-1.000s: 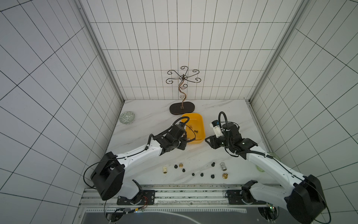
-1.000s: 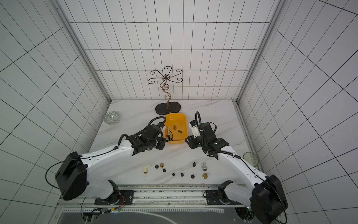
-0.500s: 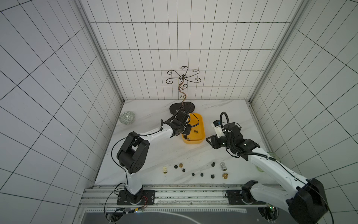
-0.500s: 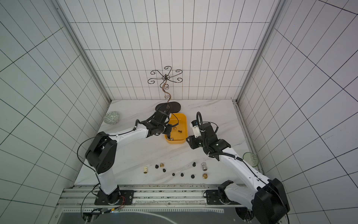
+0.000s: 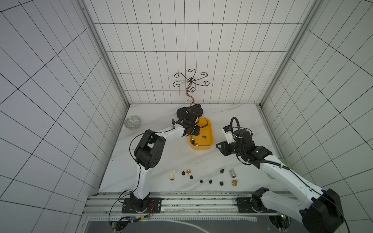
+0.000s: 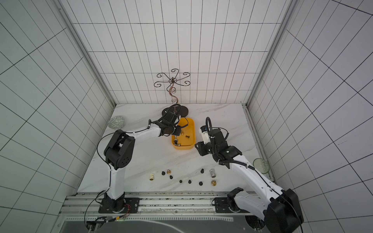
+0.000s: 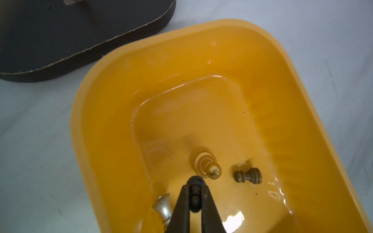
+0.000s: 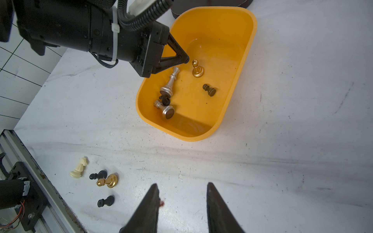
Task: Put the chess pieces into the storage box
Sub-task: Place the chess piece in the storage box.
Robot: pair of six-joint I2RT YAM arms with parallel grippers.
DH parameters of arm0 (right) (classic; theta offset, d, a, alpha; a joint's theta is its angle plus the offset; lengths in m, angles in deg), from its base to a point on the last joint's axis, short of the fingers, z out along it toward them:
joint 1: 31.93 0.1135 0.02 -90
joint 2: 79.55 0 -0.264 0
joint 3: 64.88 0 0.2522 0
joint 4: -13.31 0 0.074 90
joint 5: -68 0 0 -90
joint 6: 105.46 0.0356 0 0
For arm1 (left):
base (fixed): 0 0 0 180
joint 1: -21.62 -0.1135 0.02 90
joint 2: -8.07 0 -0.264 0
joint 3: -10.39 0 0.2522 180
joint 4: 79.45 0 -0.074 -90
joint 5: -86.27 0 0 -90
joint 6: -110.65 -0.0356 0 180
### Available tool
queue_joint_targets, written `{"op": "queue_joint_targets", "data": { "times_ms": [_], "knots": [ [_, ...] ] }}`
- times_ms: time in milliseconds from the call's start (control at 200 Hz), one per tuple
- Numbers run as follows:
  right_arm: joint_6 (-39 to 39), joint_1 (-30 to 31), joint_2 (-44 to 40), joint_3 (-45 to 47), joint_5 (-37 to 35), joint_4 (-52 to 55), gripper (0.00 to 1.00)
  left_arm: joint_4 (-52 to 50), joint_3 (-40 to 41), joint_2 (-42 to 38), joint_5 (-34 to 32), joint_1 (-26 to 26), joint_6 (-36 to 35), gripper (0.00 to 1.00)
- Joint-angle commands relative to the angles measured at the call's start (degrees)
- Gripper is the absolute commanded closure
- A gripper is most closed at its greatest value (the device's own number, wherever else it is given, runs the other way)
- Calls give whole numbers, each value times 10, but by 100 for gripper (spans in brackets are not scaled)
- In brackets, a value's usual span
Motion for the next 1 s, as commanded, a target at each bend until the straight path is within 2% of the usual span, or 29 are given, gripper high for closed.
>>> {"op": "queue_joint_targets", "data": {
  "times_ms": [0,315,550,740,994],
  "knots": [
    [5,-1,-10,28,-9,16,61,2,-33,17,10,-3,-4,86],
    [-2,-2,-9,21,-10,25,61,-2,-59,14,15,-10,-2,70],
    [-35,4,12,-7,4,35,61,2,-51,-57,25,-19,0,65],
    [-57,64,47,-32,-9,33,61,19,26,-153,25,-42,9,63],
    [-60,162,101,-57,-4,3,61,37,185,-290,15,-83,30,62]
  ]
}}
